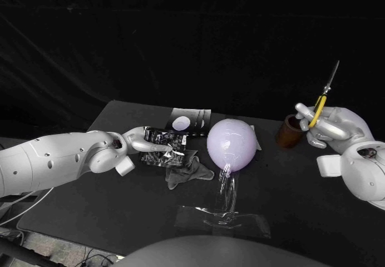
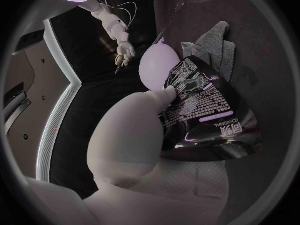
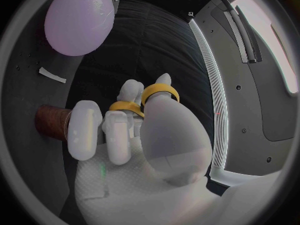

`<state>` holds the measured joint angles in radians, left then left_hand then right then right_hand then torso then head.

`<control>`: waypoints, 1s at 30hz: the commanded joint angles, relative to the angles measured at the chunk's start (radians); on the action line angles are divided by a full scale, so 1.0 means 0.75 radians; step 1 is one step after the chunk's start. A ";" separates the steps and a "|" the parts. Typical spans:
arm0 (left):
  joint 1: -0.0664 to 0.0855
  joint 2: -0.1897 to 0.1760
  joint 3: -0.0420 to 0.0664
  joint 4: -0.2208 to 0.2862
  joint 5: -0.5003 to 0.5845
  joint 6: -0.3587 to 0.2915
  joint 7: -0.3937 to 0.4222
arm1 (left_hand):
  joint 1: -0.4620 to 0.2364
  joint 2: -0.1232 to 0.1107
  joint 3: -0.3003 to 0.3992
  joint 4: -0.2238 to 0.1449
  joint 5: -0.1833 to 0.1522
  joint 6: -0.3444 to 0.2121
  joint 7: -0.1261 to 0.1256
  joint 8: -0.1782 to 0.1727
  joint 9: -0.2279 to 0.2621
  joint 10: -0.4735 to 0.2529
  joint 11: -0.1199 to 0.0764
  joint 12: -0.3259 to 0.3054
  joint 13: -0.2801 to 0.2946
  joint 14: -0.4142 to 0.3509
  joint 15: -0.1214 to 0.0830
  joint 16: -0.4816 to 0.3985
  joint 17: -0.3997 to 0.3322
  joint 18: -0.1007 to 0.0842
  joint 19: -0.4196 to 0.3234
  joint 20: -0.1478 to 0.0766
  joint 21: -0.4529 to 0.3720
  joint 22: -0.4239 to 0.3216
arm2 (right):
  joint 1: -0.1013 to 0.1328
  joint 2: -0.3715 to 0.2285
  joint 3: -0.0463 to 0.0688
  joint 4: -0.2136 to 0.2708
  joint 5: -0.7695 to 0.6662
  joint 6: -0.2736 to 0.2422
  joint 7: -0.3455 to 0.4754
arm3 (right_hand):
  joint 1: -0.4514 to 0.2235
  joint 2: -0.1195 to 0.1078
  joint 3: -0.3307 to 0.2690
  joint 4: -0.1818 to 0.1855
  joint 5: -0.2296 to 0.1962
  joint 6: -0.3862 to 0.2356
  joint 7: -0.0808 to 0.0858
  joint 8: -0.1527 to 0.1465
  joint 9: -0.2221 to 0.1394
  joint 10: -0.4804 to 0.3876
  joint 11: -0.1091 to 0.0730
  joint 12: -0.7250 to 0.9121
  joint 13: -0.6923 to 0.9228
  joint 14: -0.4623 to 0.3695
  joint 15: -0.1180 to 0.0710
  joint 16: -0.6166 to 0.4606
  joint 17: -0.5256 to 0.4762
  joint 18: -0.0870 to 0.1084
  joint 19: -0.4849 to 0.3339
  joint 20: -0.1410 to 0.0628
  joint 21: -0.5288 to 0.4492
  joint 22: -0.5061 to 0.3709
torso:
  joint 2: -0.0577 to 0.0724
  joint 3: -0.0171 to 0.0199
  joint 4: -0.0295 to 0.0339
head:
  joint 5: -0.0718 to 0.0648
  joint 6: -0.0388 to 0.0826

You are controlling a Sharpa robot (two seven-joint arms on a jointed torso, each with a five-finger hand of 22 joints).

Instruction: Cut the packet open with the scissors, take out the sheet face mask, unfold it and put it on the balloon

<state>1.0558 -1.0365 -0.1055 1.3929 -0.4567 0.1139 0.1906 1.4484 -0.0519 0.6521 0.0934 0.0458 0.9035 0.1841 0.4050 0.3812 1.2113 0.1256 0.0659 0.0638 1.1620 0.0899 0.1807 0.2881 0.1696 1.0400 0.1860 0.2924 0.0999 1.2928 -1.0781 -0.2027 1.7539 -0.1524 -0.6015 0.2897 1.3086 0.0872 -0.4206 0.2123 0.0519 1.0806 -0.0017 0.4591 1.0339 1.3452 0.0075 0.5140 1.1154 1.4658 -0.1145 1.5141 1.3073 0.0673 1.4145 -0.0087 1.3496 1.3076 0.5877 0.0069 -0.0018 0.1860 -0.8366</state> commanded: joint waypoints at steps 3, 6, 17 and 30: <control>0.000 0.023 0.001 -0.008 -0.093 -0.080 -0.103 | -0.015 -0.009 -0.006 0.000 0.004 0.004 0.006 -0.005 0.055 -0.015 0.006 -0.008 -0.002 -0.013 -0.003 -0.018 -0.001 0.014 -0.013 0.001 0.002 -0.006 | 0.000 0.000 0.001 0.003 -0.004 0.024 0.021 | 0.194 0.180 0.003 -0.008 -0.002 0.002 -0.008 -0.003 0.002 0.209 -0.109 0.715 0.002 0.113 -0.012 0.005 0.212 -0.011 0.007 0.002 0.008 0.160 | 0.000 -0.0004 -0.0010 | -0.001 -0.009; -0.001 0.033 0.000 -0.008 -0.099 -0.111 -0.121 | -0.023 -0.019 -0.010 0.003 0.004 -0.006 0.013 -0.014 0.053 -0.037 0.014 -0.011 -0.004 -0.023 0.002 -0.026 -0.002 0.013 -0.022 0.005 -0.003 -0.009 | 0.000 0.000 0.001 0.005 -0.004 0.025 0.021 | 0.194 0.180 0.003 -0.008 -0.002 0.002 -0.008 -0.003 0.002 0.209 -0.109 0.715 0.002 0.113 -0.012 0.005 0.212 -0.011 0.007 0.002 0.008 0.160 | 0.001 0.0000 -0.0009 | 0.001 -0.011; -0.001 0.054 -0.001 0.010 -0.105 -0.205 -0.156 | -0.073 -0.114 -0.072 0.030 0.003 -0.124 0.077 -0.106 0.016 -0.237 0.081 -0.008 -0.004 -0.161 0.068 -0.107 -0.028 -0.007 -0.143 0.061 -0.081 -0.048 | 0.000 0.001 0.001 0.005 -0.004 0.024 0.022 | 0.194 0.180 0.003 -0.008 -0.002 0.002 -0.008 -0.003 0.002 0.209 -0.109 0.715 0.002 0.113 -0.012 0.005 0.212 -0.011 0.007 0.002 0.008 0.160 | -0.001 -0.0001 -0.0001 | -0.006 -0.021; -0.001 0.048 -0.001 -0.001 -0.149 -0.356 -0.107 | -0.046 -0.216 -0.426 0.068 0.006 -0.294 0.145 -0.195 -0.026 -0.468 0.144 0.006 0.003 -0.483 0.163 -0.147 -0.089 -0.082 -0.600 0.145 -0.280 -0.060 | -0.002 0.002 0.001 0.003 -0.004 0.025 0.022 | 0.195 0.181 0.000 -0.010 -0.002 0.002 -0.008 -0.004 0.004 0.209 -0.109 0.713 0.001 0.113 -0.013 0.004 0.210 -0.011 0.005 0.002 0.006 0.159 | -0.002 -0.0006 0.0012 | -0.012 -0.028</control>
<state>1.0569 -0.9989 -0.1039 1.4011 -0.5376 -0.0746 0.1026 1.4060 -0.2123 0.3356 0.1439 0.0467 0.6840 0.1861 0.2606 0.3618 0.8611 0.2349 0.0668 0.0650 0.8008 0.2108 0.0656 0.2212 0.1550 0.6577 0.2363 0.1488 0.0649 1.2915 -1.0772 -0.2027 1.7547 -0.1518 -0.5999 0.2907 1.3096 0.0882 -0.4206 0.2124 0.0519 1.0817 -0.0027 0.4581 1.0362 1.3452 0.0075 0.5198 1.1158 1.4658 -0.1145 1.5123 1.3073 0.0668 1.4142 -0.0085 1.3494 1.3074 0.5865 0.0068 -0.0007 0.1778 -0.8564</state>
